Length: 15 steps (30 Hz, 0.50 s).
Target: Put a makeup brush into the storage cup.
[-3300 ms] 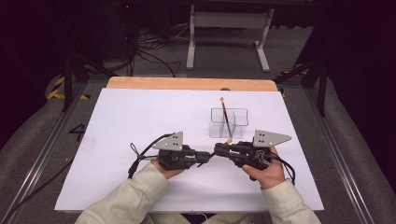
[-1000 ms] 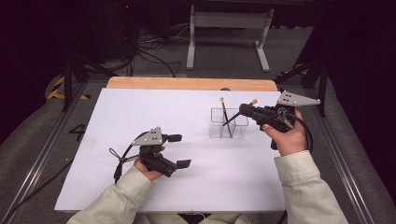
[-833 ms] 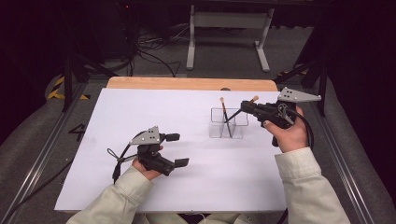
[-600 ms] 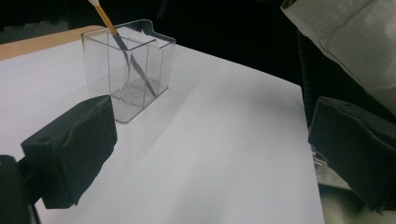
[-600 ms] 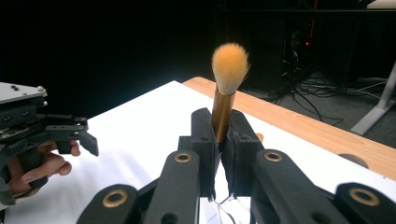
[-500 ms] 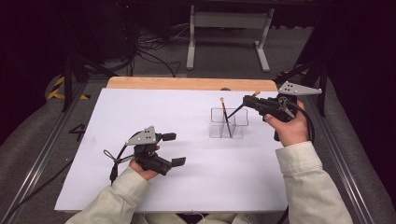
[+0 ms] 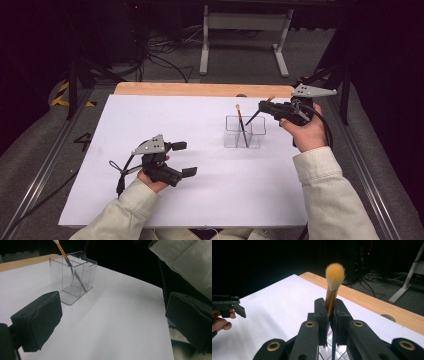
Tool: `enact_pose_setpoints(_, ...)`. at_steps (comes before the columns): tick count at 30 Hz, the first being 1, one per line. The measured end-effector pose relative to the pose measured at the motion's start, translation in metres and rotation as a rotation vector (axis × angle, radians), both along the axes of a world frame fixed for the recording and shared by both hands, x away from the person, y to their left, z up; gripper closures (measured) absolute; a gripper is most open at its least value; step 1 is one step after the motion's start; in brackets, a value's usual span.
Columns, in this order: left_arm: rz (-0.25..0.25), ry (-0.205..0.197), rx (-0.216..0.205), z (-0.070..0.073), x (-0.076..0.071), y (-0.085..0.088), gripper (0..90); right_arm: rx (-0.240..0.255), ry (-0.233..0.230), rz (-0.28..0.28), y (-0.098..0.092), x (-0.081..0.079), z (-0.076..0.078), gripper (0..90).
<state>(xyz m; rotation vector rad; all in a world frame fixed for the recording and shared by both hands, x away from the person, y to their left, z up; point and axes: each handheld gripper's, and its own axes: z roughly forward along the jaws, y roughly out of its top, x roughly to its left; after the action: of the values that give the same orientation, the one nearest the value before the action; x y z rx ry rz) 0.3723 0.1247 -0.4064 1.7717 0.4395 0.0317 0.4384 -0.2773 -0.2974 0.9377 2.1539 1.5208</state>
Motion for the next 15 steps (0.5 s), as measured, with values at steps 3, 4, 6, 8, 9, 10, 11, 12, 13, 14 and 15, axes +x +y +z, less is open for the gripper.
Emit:
enact_pose_setpoints(3,-0.001,0.000,-0.002,0.000,0.000,0.000,1.5,-0.023,0.013,0.002,0.004,0.004,-0.004,83.8)
enact_pose_setpoints(4,-0.002,0.000,-0.002,0.000,0.000,0.000,1.5,-0.027,0.015,0.002,0.005,0.005,-0.004,83.8)
enact_pose_setpoints(6,-0.003,0.000,-0.002,0.000,0.000,0.000,1.5,-0.034,0.022,0.003,0.006,0.006,-0.006,83.7)
enact_pose_setpoints(8,-0.004,0.002,-0.001,0.000,0.000,-0.001,1.5,-0.043,0.029,0.002,0.007,0.007,-0.007,83.8)
enact_pose_setpoints(9,-0.001,0.005,-0.001,0.000,0.000,-0.001,1.5,-0.049,0.030,0.003,0.007,0.008,-0.008,83.8)
enact_pose_setpoints(10,0.000,0.008,-0.001,0.000,0.000,-0.001,1.6,-0.055,0.034,0.001,0.008,0.009,-0.009,83.8)
enact_pose_setpoints(11,0.002,0.010,0.003,0.000,0.000,0.000,1.6,-0.059,0.037,0.001,0.008,0.009,-0.010,83.8)
enact_pose_setpoints(12,0.004,0.014,-0.003,-0.001,0.000,0.000,1.6,-0.062,0.038,0.001,0.009,0.010,-0.010,83.7)
enact_pose_setpoints(13,0.004,0.011,0.001,-0.001,0.001,0.000,1.6,-0.069,0.041,0.000,0.009,0.011,-0.011,83.8)
enact_pose_setpoints(14,0.007,0.012,0.000,-0.001,0.001,0.000,1.6,-0.075,0.045,0.000,0.010,0.011,-0.012,83.8)
enact_pose_setpoints(15,0.007,0.011,0.000,-0.001,0.001,0.000,1.6,-0.079,0.048,0.001,0.010,0.012,-0.013,83.7)
